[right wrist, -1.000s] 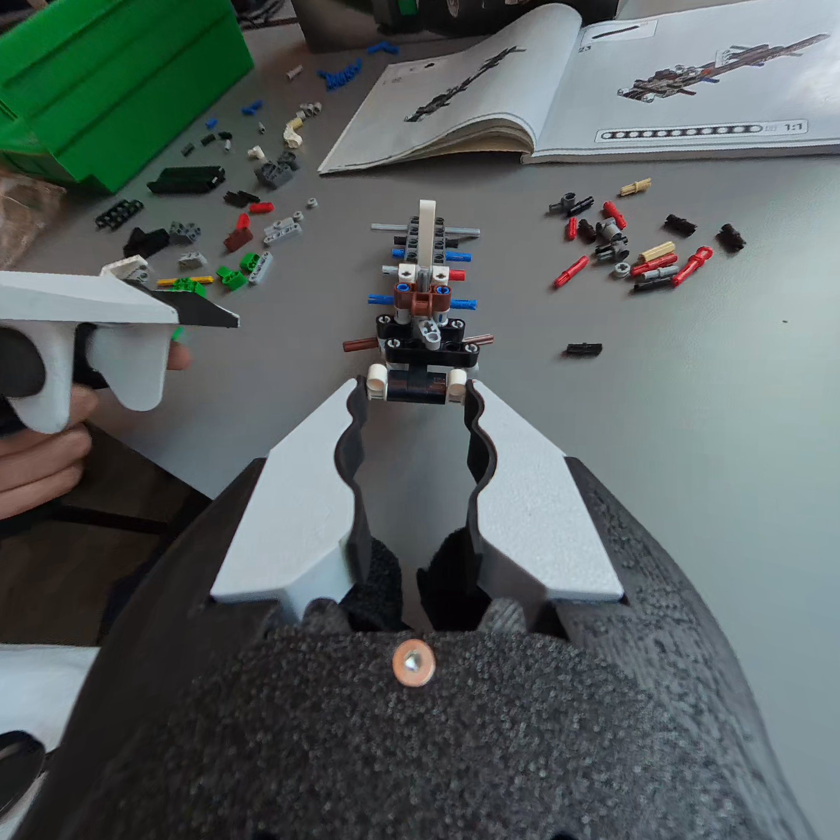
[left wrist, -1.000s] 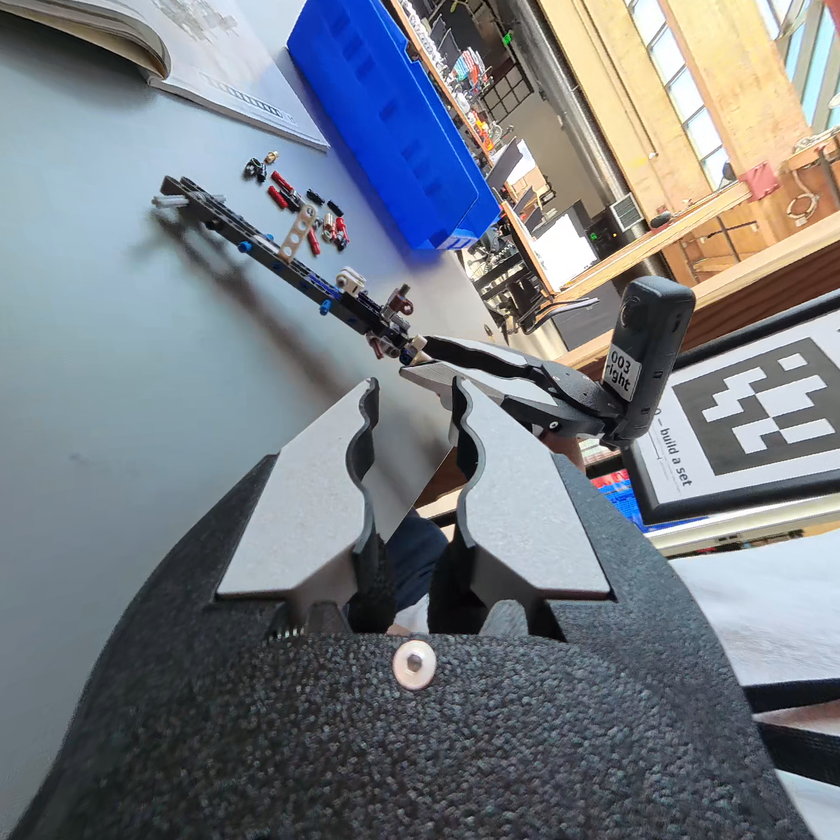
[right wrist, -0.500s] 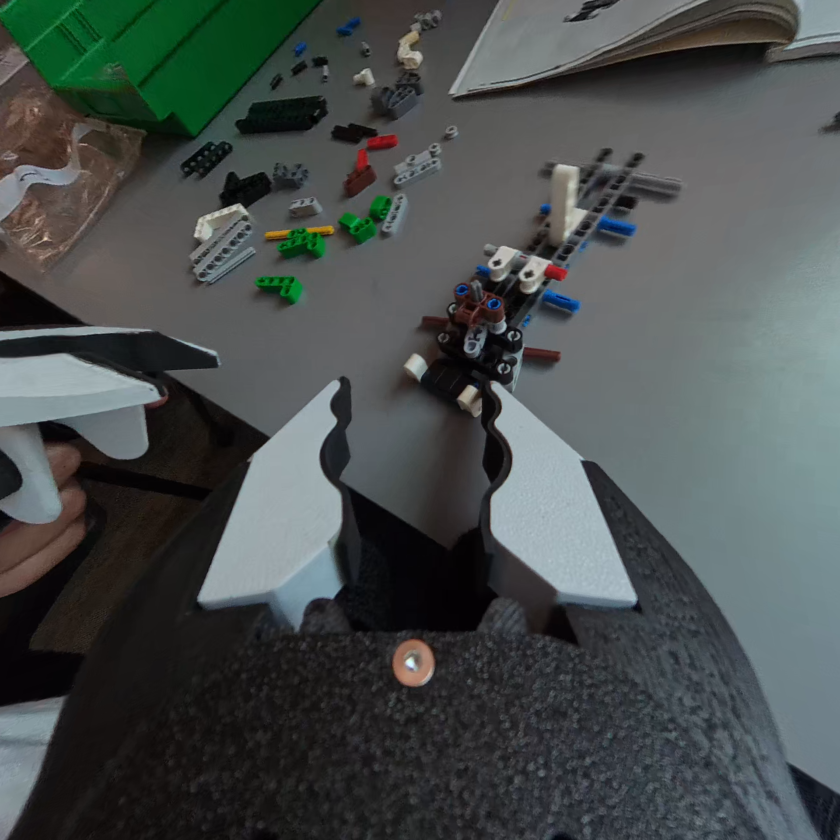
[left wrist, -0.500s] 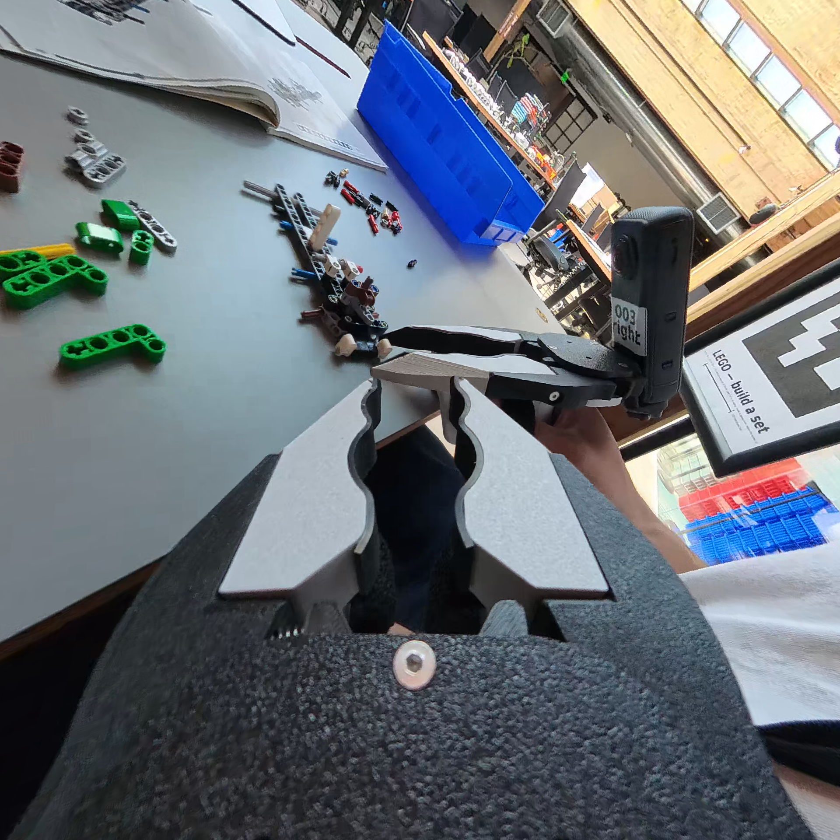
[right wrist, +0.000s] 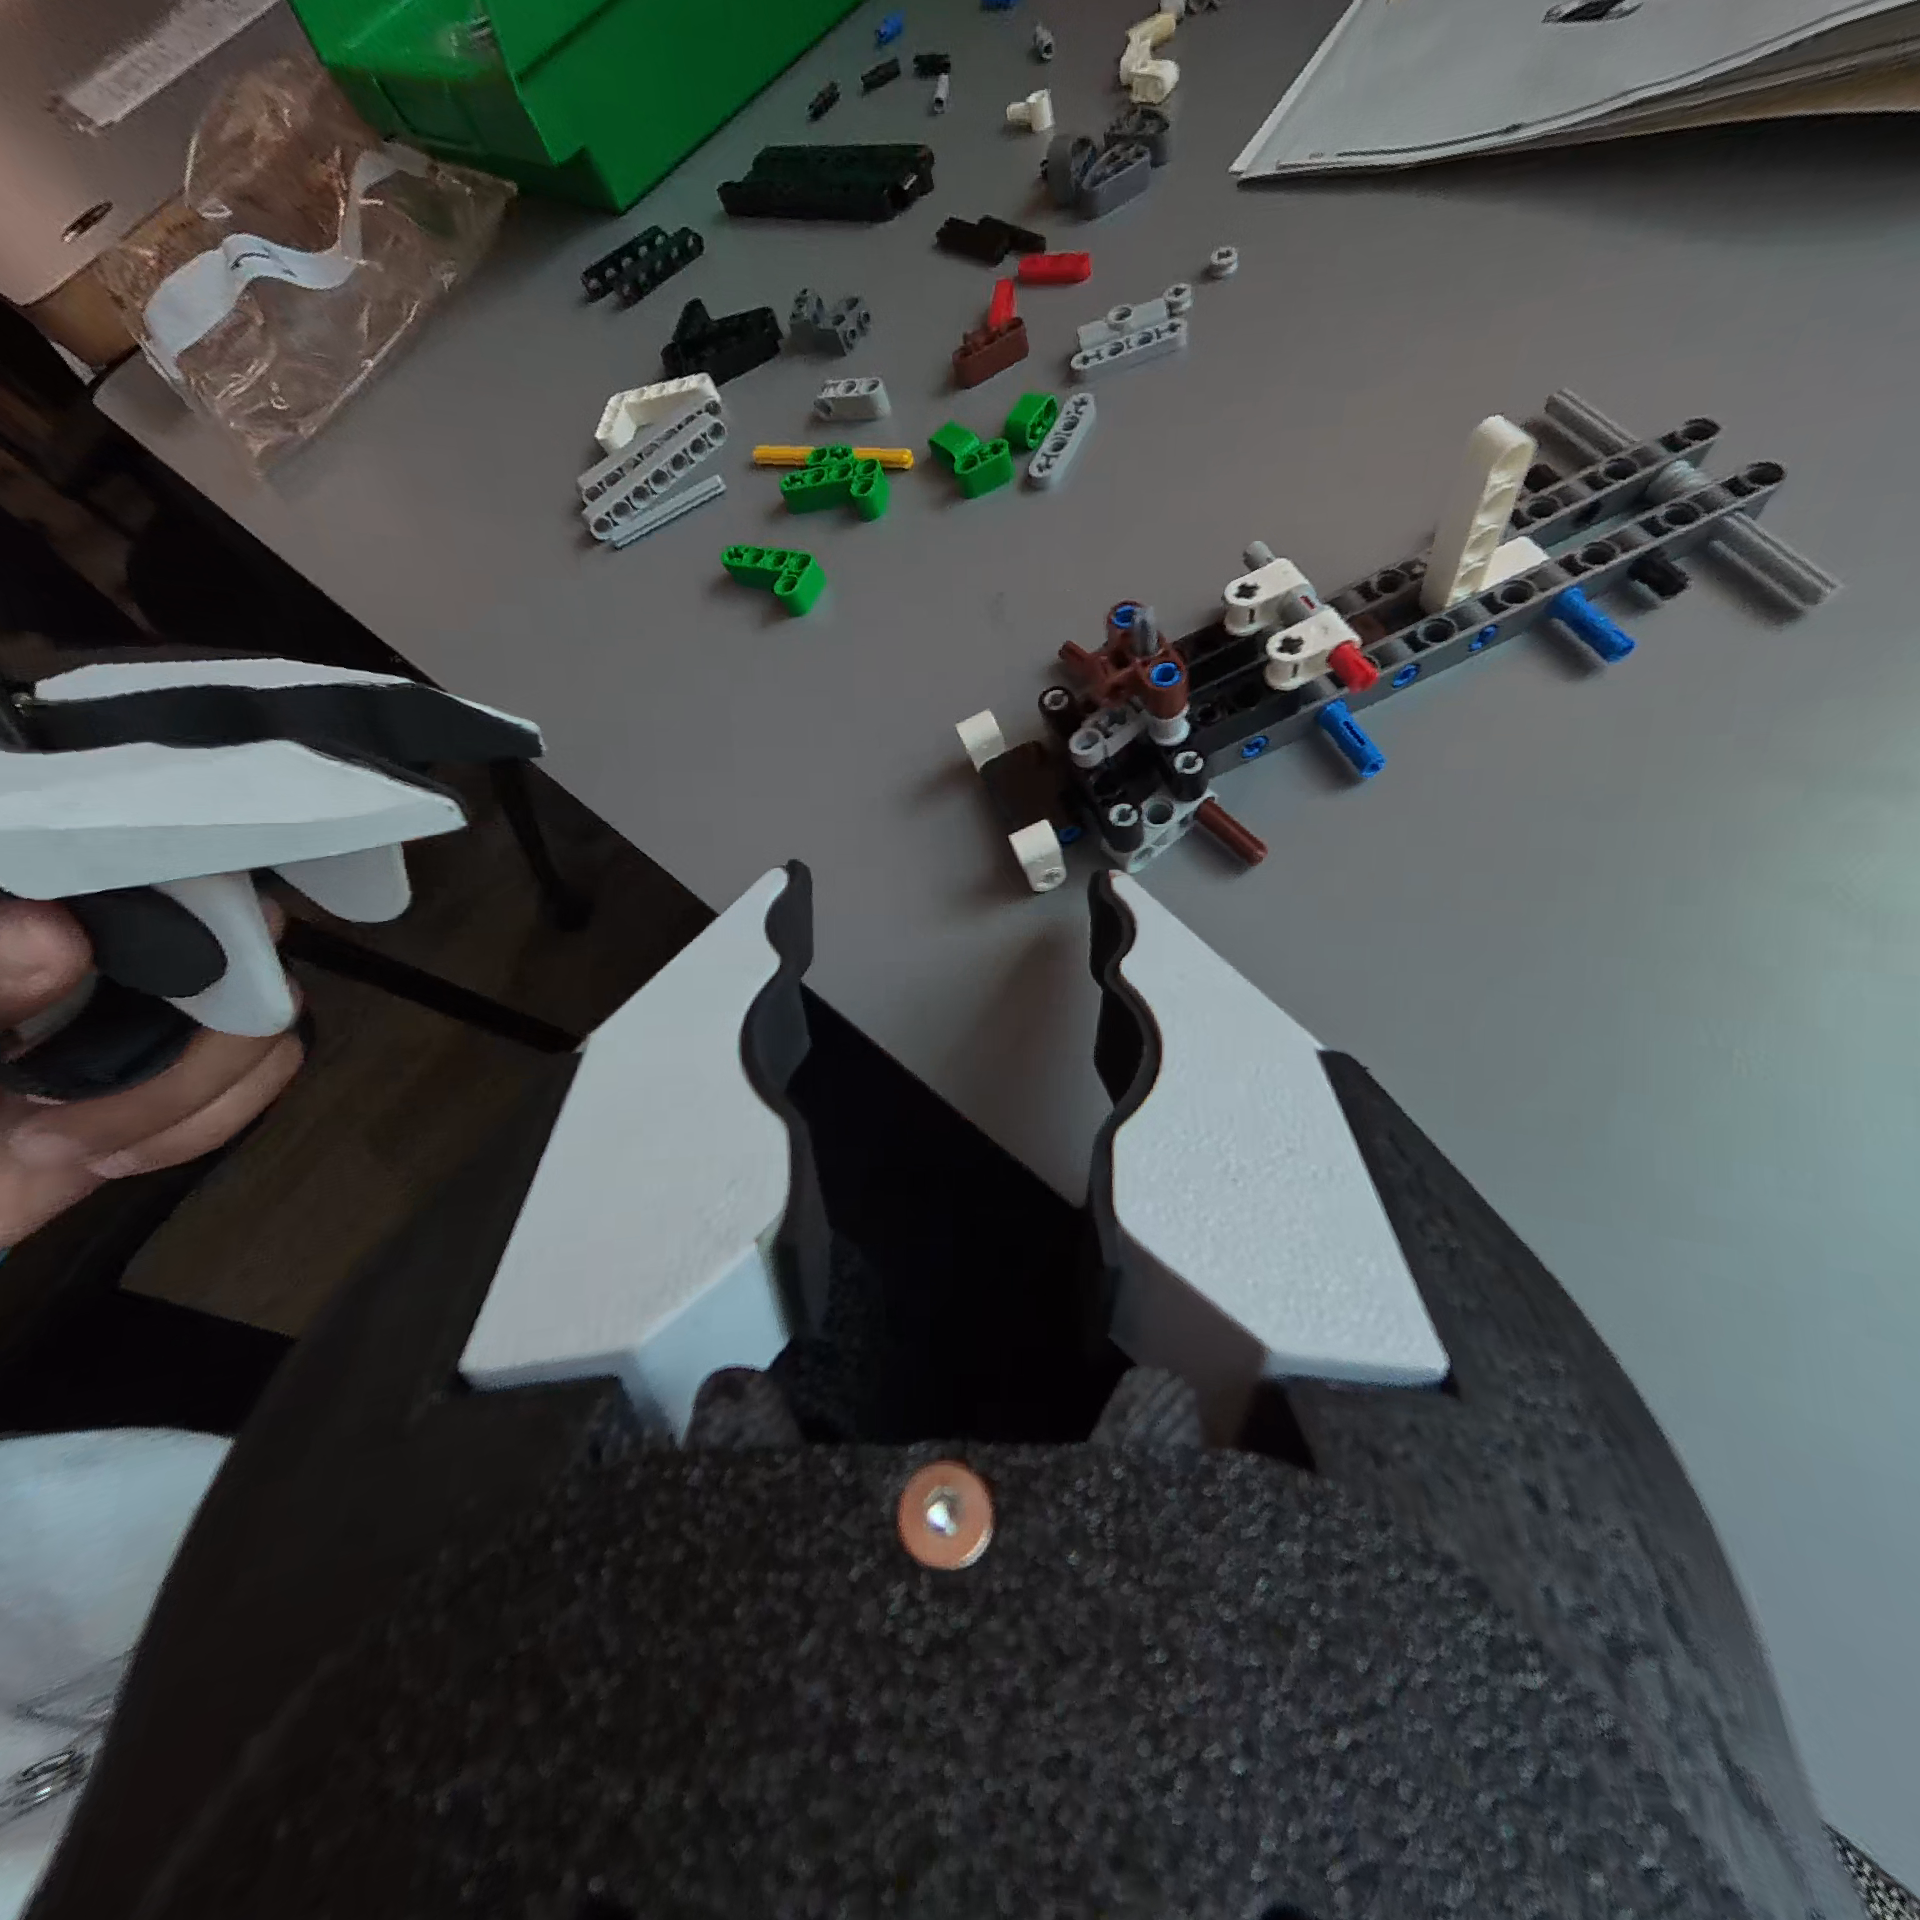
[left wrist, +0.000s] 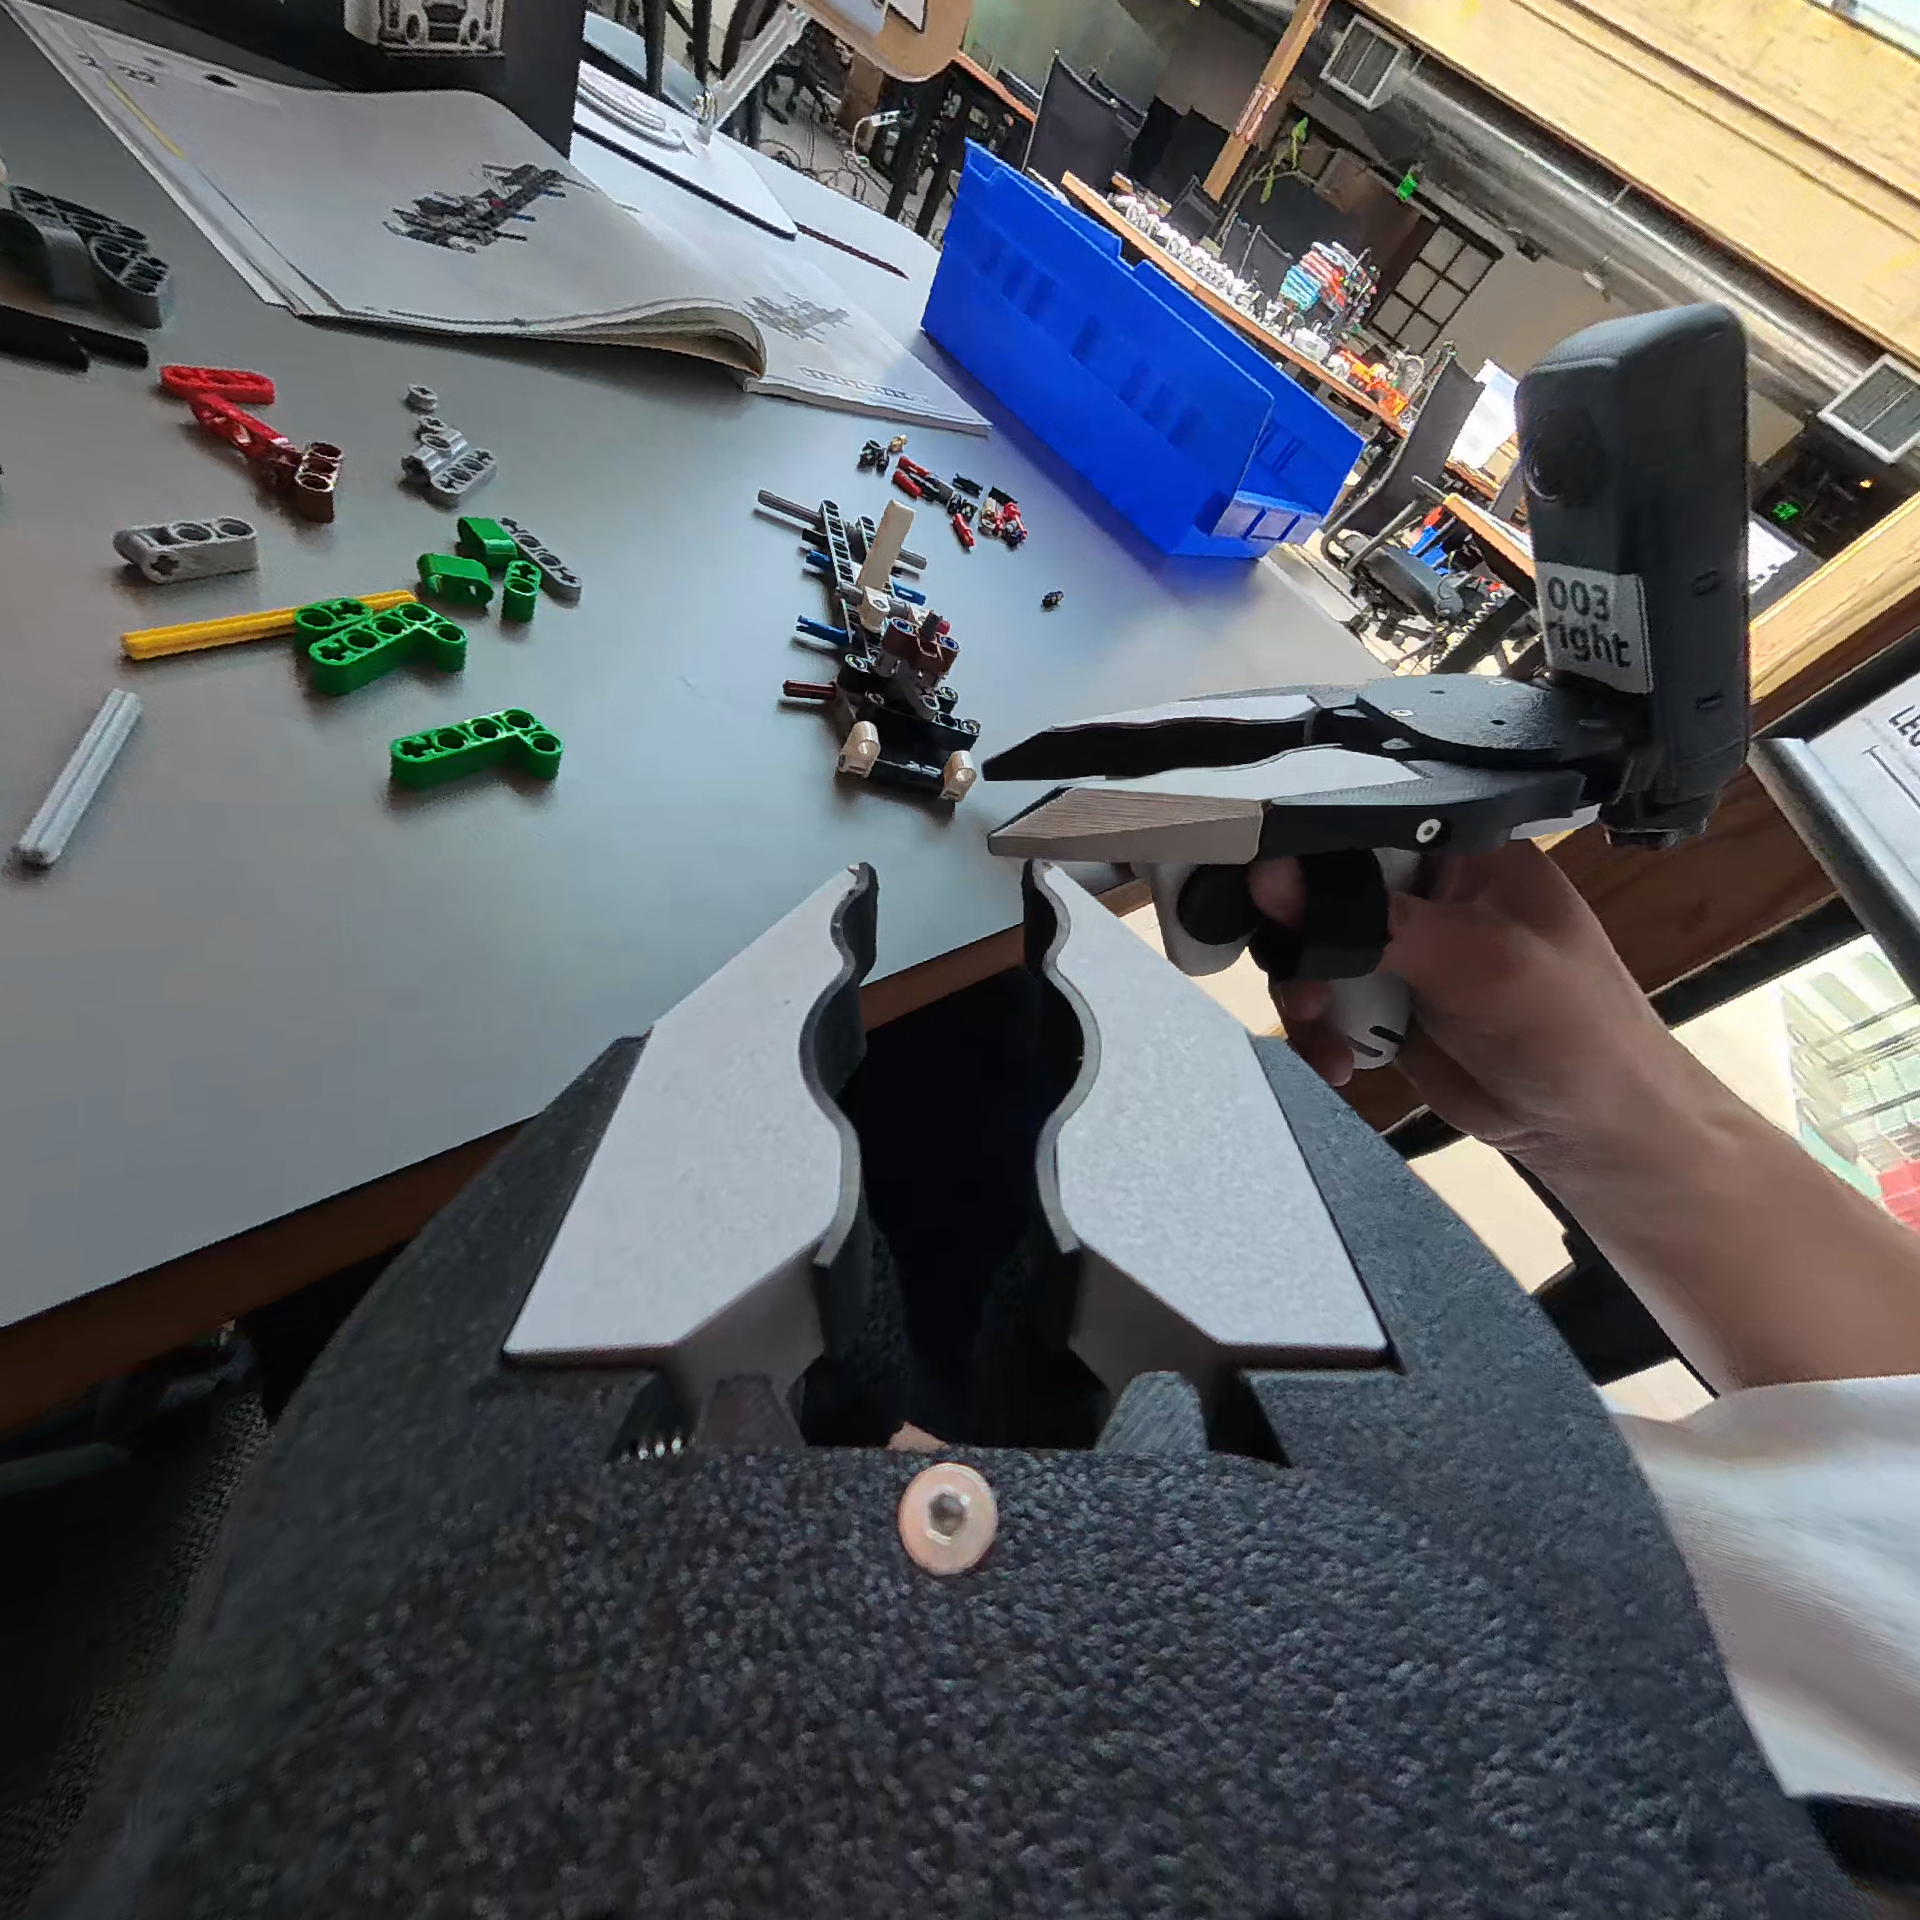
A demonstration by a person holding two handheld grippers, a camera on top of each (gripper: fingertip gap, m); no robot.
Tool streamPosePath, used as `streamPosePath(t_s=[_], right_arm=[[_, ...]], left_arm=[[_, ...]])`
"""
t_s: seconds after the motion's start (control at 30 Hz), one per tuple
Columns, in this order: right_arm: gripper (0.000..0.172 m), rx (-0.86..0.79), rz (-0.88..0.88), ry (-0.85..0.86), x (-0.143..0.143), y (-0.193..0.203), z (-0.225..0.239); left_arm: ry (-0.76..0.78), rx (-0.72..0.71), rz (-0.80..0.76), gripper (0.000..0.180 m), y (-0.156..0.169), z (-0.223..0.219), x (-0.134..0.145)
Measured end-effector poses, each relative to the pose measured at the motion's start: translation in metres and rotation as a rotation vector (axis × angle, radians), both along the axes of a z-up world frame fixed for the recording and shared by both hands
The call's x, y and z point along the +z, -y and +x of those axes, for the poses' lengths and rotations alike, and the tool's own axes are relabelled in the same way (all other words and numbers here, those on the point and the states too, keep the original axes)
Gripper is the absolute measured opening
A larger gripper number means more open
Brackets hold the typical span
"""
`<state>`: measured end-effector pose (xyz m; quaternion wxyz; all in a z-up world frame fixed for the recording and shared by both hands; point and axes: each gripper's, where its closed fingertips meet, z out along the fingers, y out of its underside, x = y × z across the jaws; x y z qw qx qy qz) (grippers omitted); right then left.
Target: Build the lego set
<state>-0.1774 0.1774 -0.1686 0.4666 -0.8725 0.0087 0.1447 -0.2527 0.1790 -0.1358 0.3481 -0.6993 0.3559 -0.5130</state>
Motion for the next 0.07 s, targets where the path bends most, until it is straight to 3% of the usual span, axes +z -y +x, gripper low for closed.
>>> streamPosePath(t_s=[0.03,0.07], right_arm=[[0.053,0.014,-0.002,0.009,-0.0004,-0.0007,-0.005],[0.053,0.03,0.007,0.015,-0.0004,-0.0017,-0.0109]], left_arm=[[-0.007,0.008,0.012,0.026,0.0008,0.0008,-0.0013],[-0.013,0.014,0.024,0.026,0.002,0.0012,-0.0019]])
